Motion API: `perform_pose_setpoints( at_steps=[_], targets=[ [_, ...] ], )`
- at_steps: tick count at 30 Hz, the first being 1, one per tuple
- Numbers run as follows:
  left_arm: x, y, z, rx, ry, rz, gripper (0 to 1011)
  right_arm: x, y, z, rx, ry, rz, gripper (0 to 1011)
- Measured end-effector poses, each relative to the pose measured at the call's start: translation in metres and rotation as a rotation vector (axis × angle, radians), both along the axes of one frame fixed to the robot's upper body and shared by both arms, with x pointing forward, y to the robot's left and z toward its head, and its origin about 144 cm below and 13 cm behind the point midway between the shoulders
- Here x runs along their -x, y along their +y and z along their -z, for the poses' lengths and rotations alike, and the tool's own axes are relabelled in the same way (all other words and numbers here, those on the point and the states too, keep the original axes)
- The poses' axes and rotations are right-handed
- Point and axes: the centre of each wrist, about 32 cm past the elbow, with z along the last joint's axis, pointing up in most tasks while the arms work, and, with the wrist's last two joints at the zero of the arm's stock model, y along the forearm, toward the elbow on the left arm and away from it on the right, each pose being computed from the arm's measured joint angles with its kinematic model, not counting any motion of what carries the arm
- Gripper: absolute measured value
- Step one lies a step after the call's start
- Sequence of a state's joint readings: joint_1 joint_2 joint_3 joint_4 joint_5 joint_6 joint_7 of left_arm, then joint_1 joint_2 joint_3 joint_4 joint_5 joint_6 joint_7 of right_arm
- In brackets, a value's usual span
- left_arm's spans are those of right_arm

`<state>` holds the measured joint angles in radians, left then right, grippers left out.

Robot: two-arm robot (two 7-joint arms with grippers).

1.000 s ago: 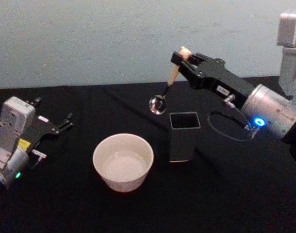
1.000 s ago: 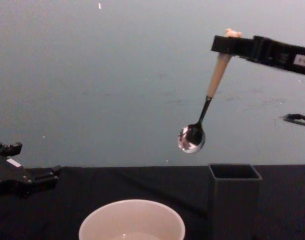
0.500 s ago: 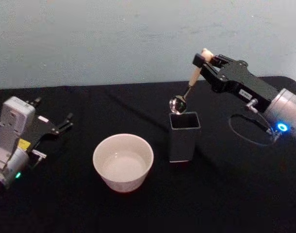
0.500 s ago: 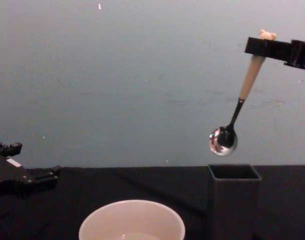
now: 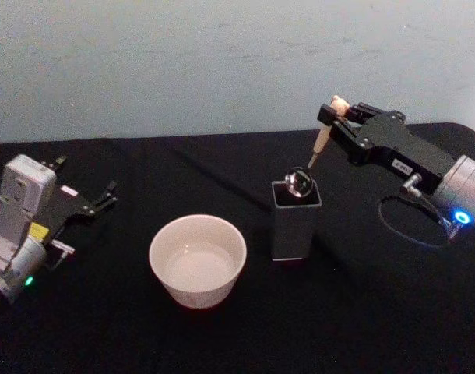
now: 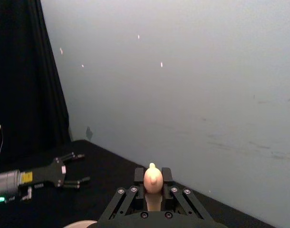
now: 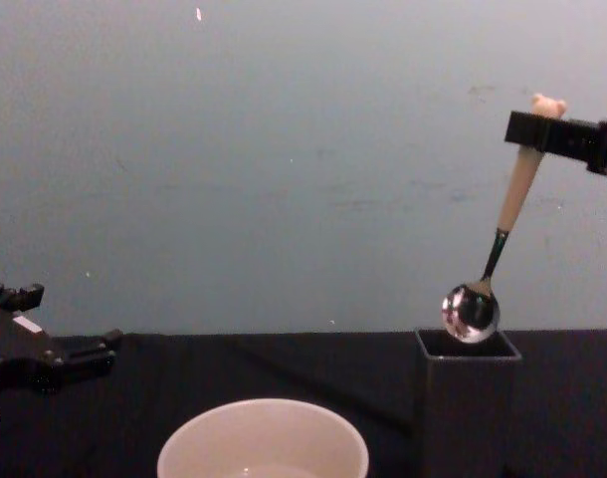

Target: Pick up the stirring spoon with one hand, stir inside the cup, then place it back in its original position.

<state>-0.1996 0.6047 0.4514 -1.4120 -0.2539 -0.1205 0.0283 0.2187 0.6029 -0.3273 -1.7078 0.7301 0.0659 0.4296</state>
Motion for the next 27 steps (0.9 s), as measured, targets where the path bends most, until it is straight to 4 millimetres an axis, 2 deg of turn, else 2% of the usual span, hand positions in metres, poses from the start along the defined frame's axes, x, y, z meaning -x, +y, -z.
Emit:
perform_pose_setpoints(
  at_steps=[27],
  targets=[
    [0.0,0.0,0.0,0.0,0.0,0.0,1001,-0.01,0.01,0.032,0.077,0.087,0.001,215]
  ],
)
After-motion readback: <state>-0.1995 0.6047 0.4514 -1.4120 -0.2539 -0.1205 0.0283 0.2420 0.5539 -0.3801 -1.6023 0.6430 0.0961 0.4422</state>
